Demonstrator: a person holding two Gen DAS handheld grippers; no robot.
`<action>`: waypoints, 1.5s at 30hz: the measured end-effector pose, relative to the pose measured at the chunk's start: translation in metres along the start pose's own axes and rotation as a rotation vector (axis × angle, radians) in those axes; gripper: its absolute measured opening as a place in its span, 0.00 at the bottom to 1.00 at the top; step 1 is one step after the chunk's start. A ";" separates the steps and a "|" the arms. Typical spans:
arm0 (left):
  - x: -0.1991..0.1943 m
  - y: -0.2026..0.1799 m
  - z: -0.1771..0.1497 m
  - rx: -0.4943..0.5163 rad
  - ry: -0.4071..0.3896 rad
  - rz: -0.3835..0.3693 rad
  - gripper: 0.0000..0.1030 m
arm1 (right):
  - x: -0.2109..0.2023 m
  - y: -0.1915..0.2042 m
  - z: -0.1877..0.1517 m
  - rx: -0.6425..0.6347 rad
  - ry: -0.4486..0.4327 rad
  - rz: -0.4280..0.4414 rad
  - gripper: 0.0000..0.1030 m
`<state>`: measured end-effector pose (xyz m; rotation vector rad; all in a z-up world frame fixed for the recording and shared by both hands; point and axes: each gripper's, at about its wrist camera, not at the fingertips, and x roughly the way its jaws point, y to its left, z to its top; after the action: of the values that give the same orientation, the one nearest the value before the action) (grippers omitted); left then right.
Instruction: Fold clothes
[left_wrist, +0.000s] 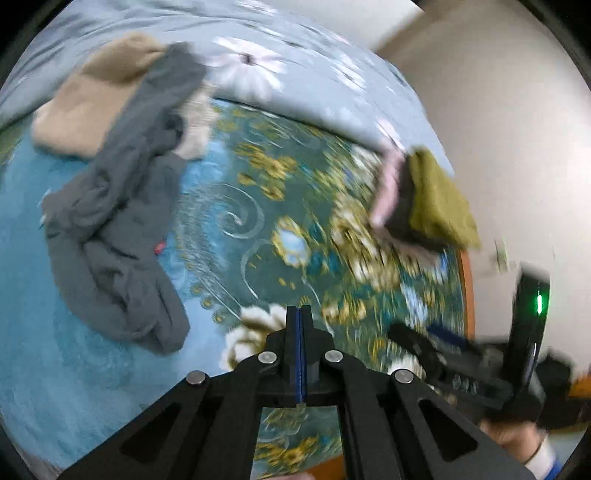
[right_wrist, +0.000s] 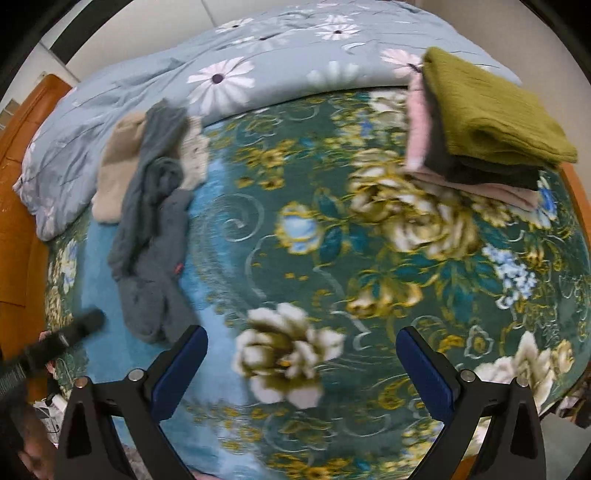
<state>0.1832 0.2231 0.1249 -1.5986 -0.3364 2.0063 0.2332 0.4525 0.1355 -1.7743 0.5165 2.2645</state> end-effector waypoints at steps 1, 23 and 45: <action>-0.005 0.006 0.002 -0.039 -0.009 0.020 0.00 | 0.000 -0.004 0.003 0.002 -0.004 0.003 1.00; -0.160 0.264 -0.072 -0.632 -0.128 0.324 0.64 | 0.139 0.200 -0.042 -0.126 0.221 0.169 1.00; -0.188 0.334 -0.083 -0.668 -0.080 0.339 0.67 | 0.172 0.214 -0.040 0.005 0.286 0.083 0.12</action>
<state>0.2033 -0.1664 0.0858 -2.0811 -0.8933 2.3688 0.1448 0.2337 -0.0095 -2.1249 0.6569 2.0670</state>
